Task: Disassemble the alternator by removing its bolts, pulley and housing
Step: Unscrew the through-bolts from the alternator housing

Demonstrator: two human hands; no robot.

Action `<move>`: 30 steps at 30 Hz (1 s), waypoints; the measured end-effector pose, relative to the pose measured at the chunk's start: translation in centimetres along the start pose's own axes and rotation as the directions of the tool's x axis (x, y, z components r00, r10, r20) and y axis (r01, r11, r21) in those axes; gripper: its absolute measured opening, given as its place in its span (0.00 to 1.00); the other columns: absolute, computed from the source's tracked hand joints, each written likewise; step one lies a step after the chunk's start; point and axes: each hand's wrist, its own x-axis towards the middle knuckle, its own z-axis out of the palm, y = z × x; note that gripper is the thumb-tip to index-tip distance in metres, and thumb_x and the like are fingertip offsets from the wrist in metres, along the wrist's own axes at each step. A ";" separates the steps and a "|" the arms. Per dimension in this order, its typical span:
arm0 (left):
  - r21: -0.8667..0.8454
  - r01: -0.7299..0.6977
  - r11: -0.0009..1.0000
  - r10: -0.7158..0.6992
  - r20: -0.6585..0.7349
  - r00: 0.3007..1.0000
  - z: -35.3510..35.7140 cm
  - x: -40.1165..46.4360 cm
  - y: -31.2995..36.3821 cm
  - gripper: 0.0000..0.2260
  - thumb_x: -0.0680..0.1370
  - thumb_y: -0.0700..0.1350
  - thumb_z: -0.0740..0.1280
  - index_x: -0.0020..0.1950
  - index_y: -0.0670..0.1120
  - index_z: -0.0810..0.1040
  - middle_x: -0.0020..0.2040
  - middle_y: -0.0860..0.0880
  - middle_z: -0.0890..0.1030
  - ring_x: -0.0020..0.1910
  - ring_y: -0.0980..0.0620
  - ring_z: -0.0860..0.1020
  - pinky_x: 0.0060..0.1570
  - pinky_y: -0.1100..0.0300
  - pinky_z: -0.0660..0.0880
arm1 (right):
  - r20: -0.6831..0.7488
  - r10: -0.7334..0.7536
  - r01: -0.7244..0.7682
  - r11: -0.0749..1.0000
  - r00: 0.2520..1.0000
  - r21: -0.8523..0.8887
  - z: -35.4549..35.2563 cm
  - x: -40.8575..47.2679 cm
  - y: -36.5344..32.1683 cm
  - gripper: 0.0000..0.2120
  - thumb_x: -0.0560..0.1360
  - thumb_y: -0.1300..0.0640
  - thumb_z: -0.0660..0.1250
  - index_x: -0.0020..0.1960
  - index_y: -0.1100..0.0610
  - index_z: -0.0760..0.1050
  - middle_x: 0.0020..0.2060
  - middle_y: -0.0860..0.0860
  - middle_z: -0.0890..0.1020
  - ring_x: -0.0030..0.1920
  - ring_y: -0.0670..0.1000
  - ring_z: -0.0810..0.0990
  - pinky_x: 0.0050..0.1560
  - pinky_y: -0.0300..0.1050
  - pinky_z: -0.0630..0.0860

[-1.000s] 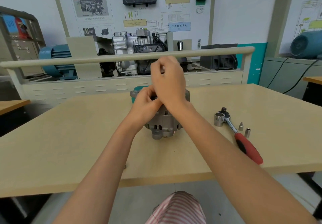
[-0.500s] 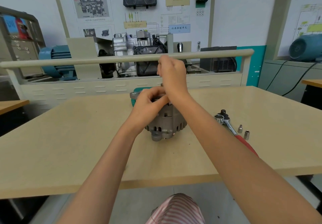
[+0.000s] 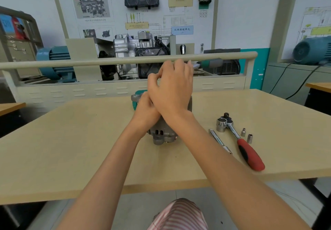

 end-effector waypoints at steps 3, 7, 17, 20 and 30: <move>-0.014 0.000 1.000 0.000 0.002 1.000 0.0 -0.1 0.1 0.16 0.74 0.30 0.61 0.32 0.49 0.71 0.24 0.56 0.74 0.24 0.66 0.71 0.24 0.74 0.64 | 0.017 0.041 -0.044 0.964 0.999 0.261 -0.1 0.6 -0.5 0.11 0.74 0.56 0.61 0.34 0.59 0.70 0.37 0.51 0.71 0.47 0.52 0.70 0.73 0.49 0.54; -0.025 0.021 0.999 -0.021 -0.012 1.000 0.1 -0.1 0.0 0.18 0.73 0.33 0.64 0.30 0.54 0.72 0.23 0.61 0.74 0.25 0.67 0.72 0.25 0.75 0.64 | 0.128 0.116 -0.167 0.828 0.985 0.535 0.1 1.8 -0.7 0.23 0.76 0.59 0.60 0.23 0.55 0.61 0.23 0.47 0.64 0.32 0.48 0.66 0.39 0.45 0.70; -0.062 0.006 0.998 -0.006 -0.004 1.000 0.2 -0.1 0.3 0.08 0.75 0.36 0.67 0.41 0.48 0.77 0.34 0.51 0.79 0.38 0.55 0.78 0.45 0.60 0.77 | 0.471 0.087 -0.470 0.344 0.878 0.813 0.0 3.1 0.9 0.24 0.78 0.62 0.54 0.23 0.58 0.65 0.25 0.53 0.72 0.35 0.48 0.77 0.45 0.31 0.74; -0.013 -0.010 1.000 0.011 0.011 1.000 0.2 -0.1 0.4 0.08 0.75 0.33 0.66 0.41 0.46 0.76 0.35 0.48 0.77 0.36 0.57 0.75 0.37 0.65 0.74 | 0.300 0.164 -0.341 0.516 0.940 0.786 0.1 1.9 0.6 0.22 0.79 0.62 0.55 0.26 0.59 0.67 0.28 0.55 0.70 0.34 0.50 0.71 0.39 0.32 0.71; 0.007 0.004 1.000 -0.004 -0.009 1.000 0.1 -0.1 0.4 0.17 0.74 0.30 0.62 0.31 0.48 0.71 0.21 0.60 0.74 0.23 0.66 0.70 0.24 0.74 0.64 | 0.015 0.068 -0.069 0.987 0.998 0.142 0.4 0.8 -0.4 0.12 0.75 0.55 0.58 0.37 0.59 0.74 0.41 0.52 0.75 0.52 0.52 0.72 0.74 0.49 0.48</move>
